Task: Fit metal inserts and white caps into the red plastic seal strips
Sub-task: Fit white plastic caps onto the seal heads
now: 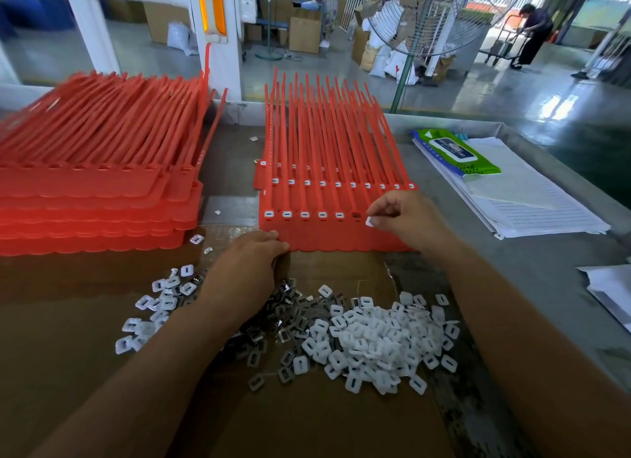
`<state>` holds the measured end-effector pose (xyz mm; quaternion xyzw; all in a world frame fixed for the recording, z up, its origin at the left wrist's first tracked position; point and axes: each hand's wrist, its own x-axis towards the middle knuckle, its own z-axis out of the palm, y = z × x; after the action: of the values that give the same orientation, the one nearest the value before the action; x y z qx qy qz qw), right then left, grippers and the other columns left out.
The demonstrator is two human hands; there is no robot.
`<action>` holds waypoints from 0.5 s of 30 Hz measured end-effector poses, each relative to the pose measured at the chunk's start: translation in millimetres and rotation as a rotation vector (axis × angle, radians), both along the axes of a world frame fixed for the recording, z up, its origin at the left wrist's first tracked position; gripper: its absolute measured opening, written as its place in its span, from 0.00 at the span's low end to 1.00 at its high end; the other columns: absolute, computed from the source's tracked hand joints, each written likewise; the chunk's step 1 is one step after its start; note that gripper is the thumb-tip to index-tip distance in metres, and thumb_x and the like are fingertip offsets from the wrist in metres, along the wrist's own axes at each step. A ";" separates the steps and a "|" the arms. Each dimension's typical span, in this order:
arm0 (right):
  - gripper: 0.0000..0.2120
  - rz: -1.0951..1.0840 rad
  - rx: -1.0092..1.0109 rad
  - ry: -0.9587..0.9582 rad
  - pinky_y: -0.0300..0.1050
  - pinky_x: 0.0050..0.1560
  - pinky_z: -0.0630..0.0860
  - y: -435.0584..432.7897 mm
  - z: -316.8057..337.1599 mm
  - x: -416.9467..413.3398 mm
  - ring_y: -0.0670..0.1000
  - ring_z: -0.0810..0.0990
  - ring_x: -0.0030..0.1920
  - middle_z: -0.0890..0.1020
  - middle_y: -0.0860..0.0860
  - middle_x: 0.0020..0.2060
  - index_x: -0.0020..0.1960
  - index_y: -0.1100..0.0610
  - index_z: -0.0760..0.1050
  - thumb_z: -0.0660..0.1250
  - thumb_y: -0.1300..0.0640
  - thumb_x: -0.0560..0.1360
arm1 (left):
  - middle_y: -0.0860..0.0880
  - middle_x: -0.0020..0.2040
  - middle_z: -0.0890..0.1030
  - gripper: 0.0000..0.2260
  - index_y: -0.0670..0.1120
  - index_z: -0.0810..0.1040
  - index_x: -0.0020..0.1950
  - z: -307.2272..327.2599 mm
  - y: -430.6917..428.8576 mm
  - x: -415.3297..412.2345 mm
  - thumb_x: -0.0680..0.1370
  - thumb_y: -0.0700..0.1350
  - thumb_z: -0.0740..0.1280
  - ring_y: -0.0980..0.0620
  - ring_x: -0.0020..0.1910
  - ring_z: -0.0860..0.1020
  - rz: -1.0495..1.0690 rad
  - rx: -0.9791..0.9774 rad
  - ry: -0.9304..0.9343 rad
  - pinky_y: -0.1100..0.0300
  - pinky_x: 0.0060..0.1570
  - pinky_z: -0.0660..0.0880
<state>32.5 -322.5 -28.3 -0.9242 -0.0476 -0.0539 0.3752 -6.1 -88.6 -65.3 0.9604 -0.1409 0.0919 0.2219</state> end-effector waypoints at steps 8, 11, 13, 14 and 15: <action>0.04 -0.077 0.002 0.007 0.33 0.41 0.68 13.7 -8.5 28.4 0.41 0.74 0.40 0.79 0.48 0.40 0.45 0.58 0.79 0.68 0.64 0.72 | 0.48 0.67 0.71 0.18 0.48 0.74 0.63 1.2 1.0 -1.9 0.74 0.35 0.61 0.50 0.66 0.68 -0.024 -0.004 -0.008 0.59 0.63 0.63; 0.04 -0.055 -0.064 0.046 0.33 0.40 0.66 15.2 -8.6 32.6 0.40 0.72 0.40 0.77 0.46 0.40 0.46 0.58 0.80 0.68 0.62 0.73 | 0.48 0.67 0.71 0.18 0.48 0.74 0.62 1.2 0.9 -1.5 0.74 0.35 0.61 0.50 0.66 0.68 -0.020 -0.010 -0.005 0.59 0.63 0.63; 0.04 -0.050 -0.099 0.069 0.34 0.40 0.66 15.3 -8.1 34.5 0.40 0.71 0.40 0.77 0.46 0.40 0.46 0.57 0.80 0.68 0.62 0.73 | 0.48 0.67 0.71 0.18 0.48 0.74 0.62 0.6 1.0 -1.2 0.74 0.35 0.61 0.50 0.66 0.68 -0.021 -0.006 -0.009 0.58 0.64 0.63; 0.03 -0.045 -0.113 0.077 0.34 0.40 0.66 15.4 -7.4 35.3 0.40 0.72 0.39 0.77 0.46 0.41 0.45 0.57 0.80 0.68 0.62 0.73 | 0.48 0.67 0.71 0.18 0.48 0.74 0.63 0.3 1.2 -1.1 0.74 0.35 0.61 0.50 0.66 0.68 -0.022 -0.003 -0.010 0.58 0.64 0.63; 0.04 -0.039 -0.130 0.085 0.34 0.39 0.66 15.9 -6.7 36.1 0.40 0.72 0.39 0.78 0.46 0.41 0.45 0.57 0.80 0.68 0.62 0.73 | 0.48 0.67 0.71 0.18 0.48 0.74 0.63 0.1 1.3 -1.0 0.74 0.35 0.61 0.50 0.66 0.68 -0.023 -0.001 -0.010 0.58 0.64 0.63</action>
<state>68.5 -306.6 -35.0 -0.9488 -0.0171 -0.0185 0.3150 -7.1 -87.3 -65.2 0.9582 -0.1531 0.0940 0.2226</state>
